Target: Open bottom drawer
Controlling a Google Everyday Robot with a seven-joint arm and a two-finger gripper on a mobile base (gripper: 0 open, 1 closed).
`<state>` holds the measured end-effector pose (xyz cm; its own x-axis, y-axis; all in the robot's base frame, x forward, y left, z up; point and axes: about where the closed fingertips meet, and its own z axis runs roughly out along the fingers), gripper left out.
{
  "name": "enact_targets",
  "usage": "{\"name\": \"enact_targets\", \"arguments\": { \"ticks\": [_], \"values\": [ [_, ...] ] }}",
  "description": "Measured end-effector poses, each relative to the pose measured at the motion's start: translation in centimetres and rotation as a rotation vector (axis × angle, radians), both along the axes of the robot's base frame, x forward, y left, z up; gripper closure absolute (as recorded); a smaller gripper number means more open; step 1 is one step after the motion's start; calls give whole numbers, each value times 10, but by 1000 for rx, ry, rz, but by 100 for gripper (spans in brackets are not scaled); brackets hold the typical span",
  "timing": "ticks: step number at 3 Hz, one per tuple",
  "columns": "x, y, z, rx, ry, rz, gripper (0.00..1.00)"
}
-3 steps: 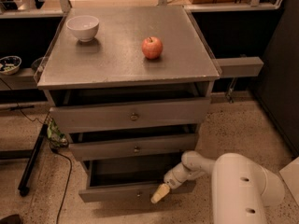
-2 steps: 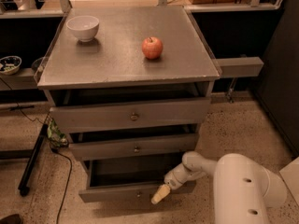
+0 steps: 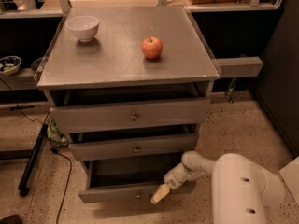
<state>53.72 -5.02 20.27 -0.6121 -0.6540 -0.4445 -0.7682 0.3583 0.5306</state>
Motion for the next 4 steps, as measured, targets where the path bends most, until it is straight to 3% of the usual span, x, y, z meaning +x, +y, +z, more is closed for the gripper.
{"name": "enact_targets", "arguments": {
  "ticks": [4],
  "values": [
    [-12,2,0,5,30,7,0]
  ]
}}
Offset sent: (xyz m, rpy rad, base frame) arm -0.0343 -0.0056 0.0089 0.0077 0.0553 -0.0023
